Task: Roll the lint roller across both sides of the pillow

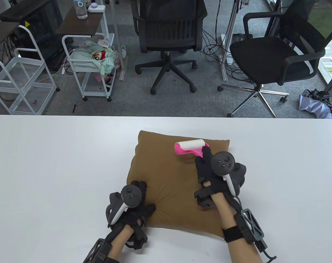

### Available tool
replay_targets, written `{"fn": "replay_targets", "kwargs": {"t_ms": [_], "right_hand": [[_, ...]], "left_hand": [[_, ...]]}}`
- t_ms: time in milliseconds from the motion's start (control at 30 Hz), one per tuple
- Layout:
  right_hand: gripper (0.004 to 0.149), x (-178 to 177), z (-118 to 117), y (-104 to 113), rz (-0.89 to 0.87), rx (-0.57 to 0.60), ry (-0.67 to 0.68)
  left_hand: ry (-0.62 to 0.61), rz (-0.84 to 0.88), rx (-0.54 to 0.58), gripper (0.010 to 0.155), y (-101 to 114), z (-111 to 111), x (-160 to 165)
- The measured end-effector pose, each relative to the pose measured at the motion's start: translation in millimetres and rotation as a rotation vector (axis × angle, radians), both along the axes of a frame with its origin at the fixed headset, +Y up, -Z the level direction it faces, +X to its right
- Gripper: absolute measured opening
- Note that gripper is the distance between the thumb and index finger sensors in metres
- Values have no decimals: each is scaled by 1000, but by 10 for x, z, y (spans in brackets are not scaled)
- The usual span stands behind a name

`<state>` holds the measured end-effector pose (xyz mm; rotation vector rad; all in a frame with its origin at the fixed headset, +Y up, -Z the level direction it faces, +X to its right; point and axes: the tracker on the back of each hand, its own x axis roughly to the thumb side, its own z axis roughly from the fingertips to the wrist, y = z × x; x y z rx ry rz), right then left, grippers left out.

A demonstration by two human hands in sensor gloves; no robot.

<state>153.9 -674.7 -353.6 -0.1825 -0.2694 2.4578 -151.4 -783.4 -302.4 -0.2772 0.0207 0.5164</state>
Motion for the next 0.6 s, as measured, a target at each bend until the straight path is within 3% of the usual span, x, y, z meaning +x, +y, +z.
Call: {"fn": "replay_targets", "kwargs": {"t_ms": [200, 333, 600], "right_hand": [[60, 240, 334, -192, -61, 25, 64], [61, 324, 463, -455, -250, 19, 83], [61, 375, 541, -422, -323, 19, 186]], "left_hand": [[3, -8, 3, 91, 0, -1, 5], [5, -6, 12, 91, -5, 6, 3], [6, 42, -23, 91, 74, -33, -47]]}}
